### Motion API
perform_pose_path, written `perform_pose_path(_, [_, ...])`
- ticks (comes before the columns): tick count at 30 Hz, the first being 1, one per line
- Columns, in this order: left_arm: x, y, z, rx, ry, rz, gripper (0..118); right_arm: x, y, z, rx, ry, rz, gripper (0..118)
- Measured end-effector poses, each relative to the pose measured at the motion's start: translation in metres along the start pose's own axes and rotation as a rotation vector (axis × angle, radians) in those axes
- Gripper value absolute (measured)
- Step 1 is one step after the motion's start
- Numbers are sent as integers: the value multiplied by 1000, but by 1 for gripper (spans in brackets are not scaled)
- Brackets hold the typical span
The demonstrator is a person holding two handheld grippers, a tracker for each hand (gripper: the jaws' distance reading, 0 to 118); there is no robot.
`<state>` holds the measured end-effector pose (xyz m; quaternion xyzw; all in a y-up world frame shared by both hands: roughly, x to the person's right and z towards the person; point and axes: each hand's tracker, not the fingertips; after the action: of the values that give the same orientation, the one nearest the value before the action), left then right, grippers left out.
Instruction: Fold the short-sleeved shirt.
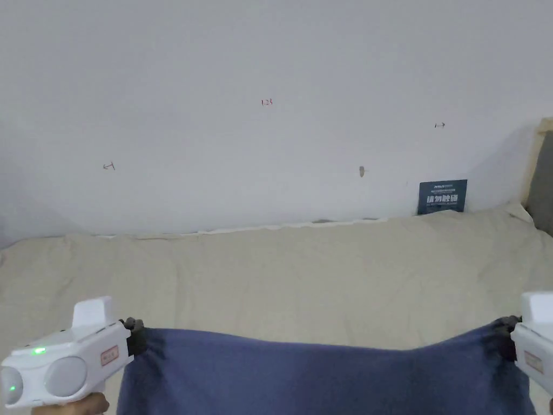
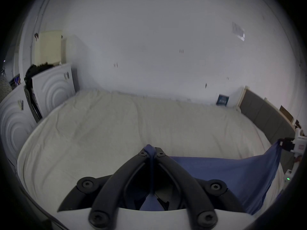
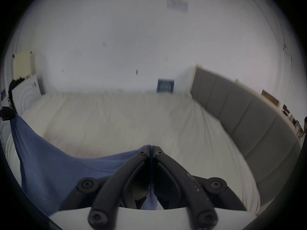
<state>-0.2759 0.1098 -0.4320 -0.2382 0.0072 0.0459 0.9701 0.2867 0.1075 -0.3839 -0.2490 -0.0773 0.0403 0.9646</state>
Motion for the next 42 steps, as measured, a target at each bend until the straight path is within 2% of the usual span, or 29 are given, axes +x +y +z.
perform_pose_path(5, [4,87,49,191,31,-16,4,3,103,52,270,9,-3,4])
perform_pose_path(10, [7,177,82,365,65,6,4,1,199,90,464,1,-8,4])
perform_pose_path(15, [14,241,102,484,98,25,4,3,264,108,593,16,-58,4])
perform_pose_path(20, [15,266,90,530,110,57,4,0,286,103,636,5,-39,4])
perform_pose_path(24, [12,248,48,526,114,53,4,-3,260,76,622,8,-27,4])
perform_pose_path(27, [7,213,15,460,110,70,4,-7,225,45,547,26,-13,4])
perform_pose_path(33, [-13,107,-47,246,111,75,4,-18,139,-12,331,95,-72,4])
perform_pose_path(36, [-23,46,-67,134,116,72,4,-25,89,-30,240,104,-74,4])
perform_pose_path(42, [-45,-72,-54,-43,111,91,4,-29,-20,-28,60,143,-123,4])
